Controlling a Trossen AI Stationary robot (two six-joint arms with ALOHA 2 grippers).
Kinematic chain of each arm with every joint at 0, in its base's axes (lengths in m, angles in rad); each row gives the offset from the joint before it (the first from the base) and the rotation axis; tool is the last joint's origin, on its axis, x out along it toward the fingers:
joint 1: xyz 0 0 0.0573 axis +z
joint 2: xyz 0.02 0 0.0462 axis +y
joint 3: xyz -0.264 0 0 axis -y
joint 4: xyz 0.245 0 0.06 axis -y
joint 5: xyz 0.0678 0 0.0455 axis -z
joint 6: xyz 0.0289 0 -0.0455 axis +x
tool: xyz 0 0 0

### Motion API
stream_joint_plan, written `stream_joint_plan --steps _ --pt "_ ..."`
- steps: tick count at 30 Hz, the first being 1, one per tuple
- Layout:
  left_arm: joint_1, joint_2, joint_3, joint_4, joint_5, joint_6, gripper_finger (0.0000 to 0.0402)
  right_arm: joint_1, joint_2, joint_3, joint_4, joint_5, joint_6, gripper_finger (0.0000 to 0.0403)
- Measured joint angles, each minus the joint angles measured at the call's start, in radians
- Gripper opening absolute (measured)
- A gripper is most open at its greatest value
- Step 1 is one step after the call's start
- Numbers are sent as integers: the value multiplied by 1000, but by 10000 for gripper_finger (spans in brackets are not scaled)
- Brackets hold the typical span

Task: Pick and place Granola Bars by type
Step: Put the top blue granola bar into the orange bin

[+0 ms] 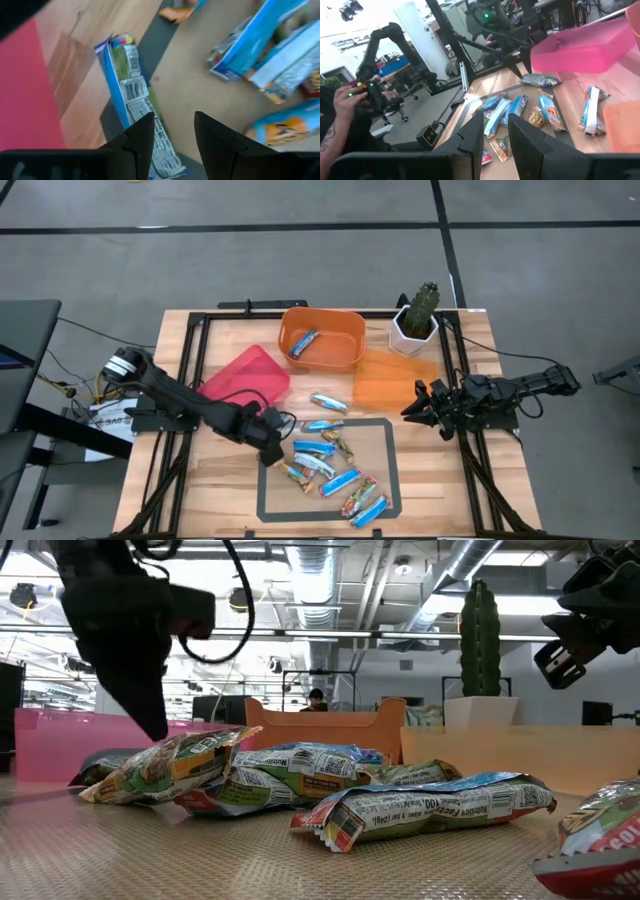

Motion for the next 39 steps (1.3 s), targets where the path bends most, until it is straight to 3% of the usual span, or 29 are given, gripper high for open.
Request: stream_joint_plan --steps 11,20,39 --pt "55 27 4 -74 24 41 135 0 0 0 2 0 0 82" --pt "55 27 100 -195 -3 100 172 0 0 0 2 0 0 82" --pt "87 181 97 -149 52 109 190 0 0 0 2 0 0 82"
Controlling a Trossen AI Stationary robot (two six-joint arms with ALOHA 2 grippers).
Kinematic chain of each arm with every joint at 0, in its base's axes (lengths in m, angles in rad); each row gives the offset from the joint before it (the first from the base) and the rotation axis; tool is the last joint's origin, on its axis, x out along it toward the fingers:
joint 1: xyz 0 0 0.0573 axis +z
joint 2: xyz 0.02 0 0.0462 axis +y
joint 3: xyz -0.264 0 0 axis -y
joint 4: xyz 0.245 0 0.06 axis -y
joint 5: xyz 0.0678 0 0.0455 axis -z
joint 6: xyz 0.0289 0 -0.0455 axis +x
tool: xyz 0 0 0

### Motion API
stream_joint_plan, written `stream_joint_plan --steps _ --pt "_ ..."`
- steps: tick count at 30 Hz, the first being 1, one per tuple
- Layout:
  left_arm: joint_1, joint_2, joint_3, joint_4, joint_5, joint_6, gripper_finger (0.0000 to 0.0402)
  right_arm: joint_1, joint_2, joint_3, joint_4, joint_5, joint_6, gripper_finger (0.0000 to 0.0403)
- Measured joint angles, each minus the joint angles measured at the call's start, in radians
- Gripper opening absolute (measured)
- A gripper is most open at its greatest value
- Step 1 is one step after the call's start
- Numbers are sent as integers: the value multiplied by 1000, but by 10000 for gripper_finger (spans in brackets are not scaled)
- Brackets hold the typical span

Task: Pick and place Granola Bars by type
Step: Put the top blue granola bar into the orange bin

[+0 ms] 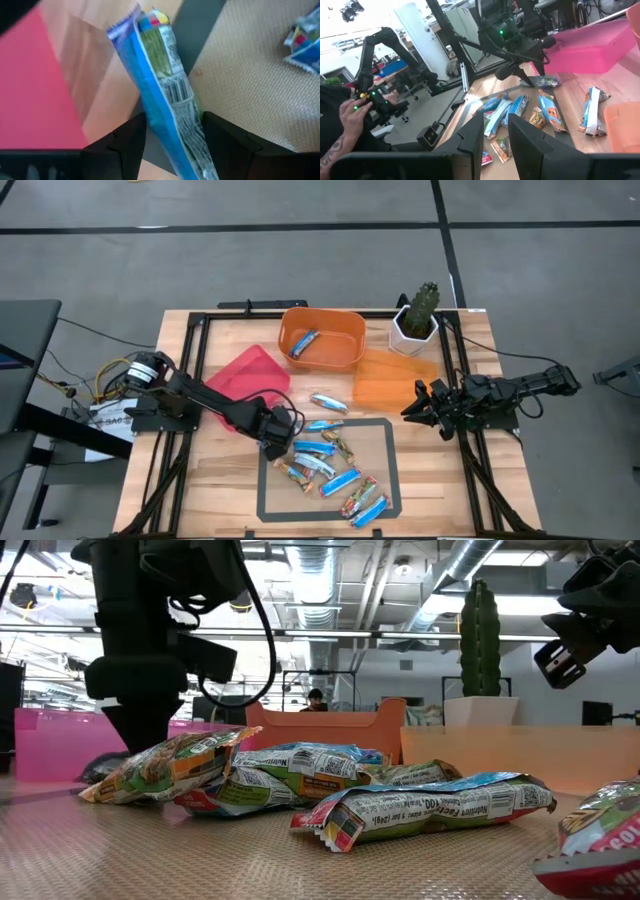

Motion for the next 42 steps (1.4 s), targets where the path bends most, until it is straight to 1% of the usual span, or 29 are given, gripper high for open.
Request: stream_joint_plan --steps 5,8,18,23,27,33,39,42 --pt "0 6 0 11 5 7 190 0 0 0 0 0 0 82" --pt "0 6 2 10 1 8 176 0 0 0 0 0 0 82" --pt "0 7 3 11 2 8 70 0 0 0 0 0 0 82" --pt "0 6 4 11 1 8 36 0 0 0 0 0 0 82" --pt "0 -10 4 8 2 8 27 0 0 0 0 0 0 82" --pt "-1 -48 41 -12 -18 8 32 0 0 0 0 0 0 82" --pt "-10 -86 103 -11 -82 46 30 0 0 0 0 0 0 82" --pt "-10 -112 131 6 -159 64 28 0 0 0 0 0 0 82"
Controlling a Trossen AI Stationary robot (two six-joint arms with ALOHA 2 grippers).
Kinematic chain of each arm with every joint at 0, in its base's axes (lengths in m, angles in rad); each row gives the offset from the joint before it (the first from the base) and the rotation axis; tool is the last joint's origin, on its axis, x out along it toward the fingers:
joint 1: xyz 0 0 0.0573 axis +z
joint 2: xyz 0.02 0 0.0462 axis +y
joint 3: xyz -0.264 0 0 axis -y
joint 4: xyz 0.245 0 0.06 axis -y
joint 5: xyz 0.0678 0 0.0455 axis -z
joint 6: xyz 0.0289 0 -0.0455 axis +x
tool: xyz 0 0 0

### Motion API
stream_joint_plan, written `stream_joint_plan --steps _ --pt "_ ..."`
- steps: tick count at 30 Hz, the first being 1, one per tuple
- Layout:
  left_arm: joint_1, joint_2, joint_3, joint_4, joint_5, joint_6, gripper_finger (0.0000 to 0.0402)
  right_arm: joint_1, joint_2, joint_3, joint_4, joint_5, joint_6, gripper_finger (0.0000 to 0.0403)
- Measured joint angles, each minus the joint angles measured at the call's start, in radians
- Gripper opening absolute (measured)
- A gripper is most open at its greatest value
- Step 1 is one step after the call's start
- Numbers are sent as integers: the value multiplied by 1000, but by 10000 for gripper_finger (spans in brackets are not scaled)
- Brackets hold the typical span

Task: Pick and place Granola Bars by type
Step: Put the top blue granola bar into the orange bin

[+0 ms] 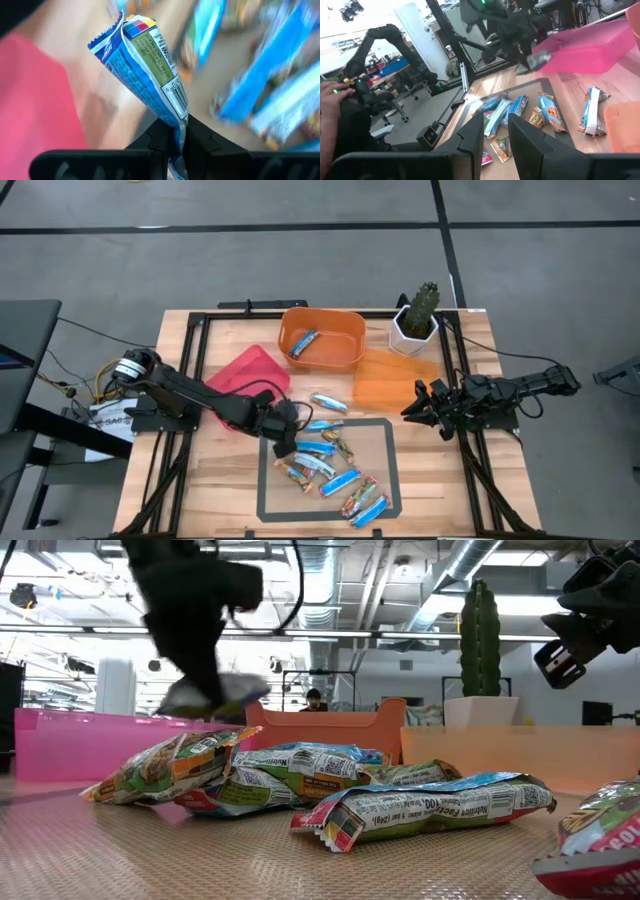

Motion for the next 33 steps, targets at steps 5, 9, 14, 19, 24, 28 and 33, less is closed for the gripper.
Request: stream_joint_plan --steps 5,9,14,19,24,28,33 --pt "15 -55 11 84 -176 78 28 0 0 0 0 0 0 82" --pt "52 -96 11 147 -327 145 28 0 0 0 0 0 0 82" --pt "128 -136 11 250 -429 253 27 0 0 0 0 0 0 82" --pt "220 -148 11 340 -450 389 27 0 0 0 0 0 0 82" --pt "268 -148 11 352 -466 428 27 0 0 0 0 0 0 82" --pt "272 -148 11 345 -471 430 27 0 0 0 0 0 0 82" --pt "269 -148 11 345 -471 429 27 0 0 0 0 0 0 82"
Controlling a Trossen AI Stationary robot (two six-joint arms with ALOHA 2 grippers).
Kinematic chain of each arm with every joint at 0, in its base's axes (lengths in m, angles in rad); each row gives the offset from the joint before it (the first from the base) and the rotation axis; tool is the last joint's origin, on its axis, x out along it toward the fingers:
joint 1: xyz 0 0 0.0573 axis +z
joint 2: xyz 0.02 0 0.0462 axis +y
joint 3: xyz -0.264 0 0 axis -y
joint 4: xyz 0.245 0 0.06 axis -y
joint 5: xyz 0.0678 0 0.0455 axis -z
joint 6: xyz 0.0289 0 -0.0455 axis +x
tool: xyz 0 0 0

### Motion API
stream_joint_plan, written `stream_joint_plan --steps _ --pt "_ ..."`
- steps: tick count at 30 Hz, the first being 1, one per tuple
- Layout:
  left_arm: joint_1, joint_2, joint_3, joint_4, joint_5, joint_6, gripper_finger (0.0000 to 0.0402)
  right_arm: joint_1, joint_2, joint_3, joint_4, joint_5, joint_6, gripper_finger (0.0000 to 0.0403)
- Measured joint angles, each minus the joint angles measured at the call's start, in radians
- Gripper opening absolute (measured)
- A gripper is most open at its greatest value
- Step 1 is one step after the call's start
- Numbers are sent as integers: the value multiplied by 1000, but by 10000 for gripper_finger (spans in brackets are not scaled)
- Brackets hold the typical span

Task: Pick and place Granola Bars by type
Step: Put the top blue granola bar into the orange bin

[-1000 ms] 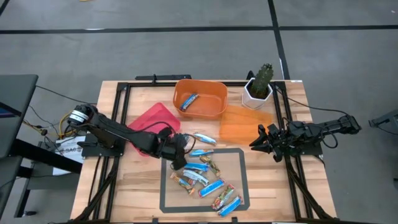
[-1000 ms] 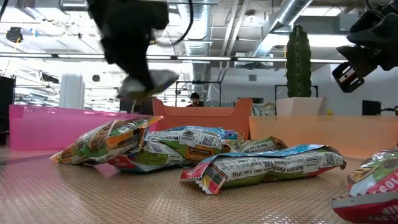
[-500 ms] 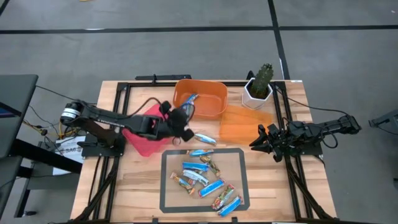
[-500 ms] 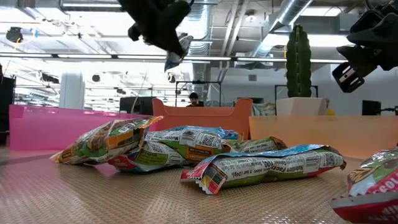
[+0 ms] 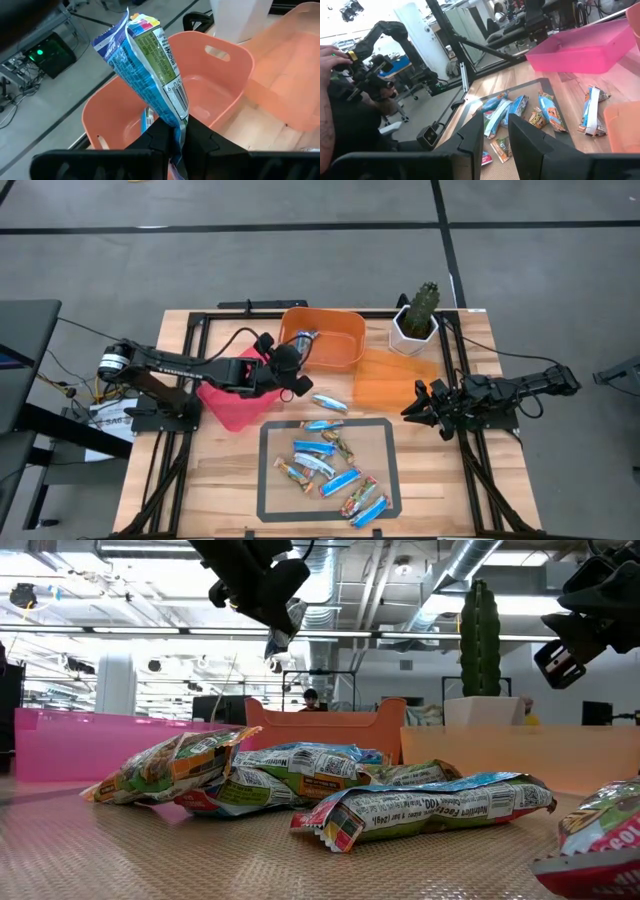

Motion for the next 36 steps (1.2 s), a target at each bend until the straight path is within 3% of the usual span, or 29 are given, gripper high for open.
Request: stream_joint_plan --steps 10,18,29,36 --pt "83 7 0 107 75 -1 27 0 0 0 0 0 0 82" --pt "227 128 31 193 137 79 27 0 0 0 0 0 0 82" --pt "315 377 258 72 280 222 27 0 0 0 0 0 0 82" --pt "355 462 313 -44 308 227 27 0 0 0 0 0 0 82"
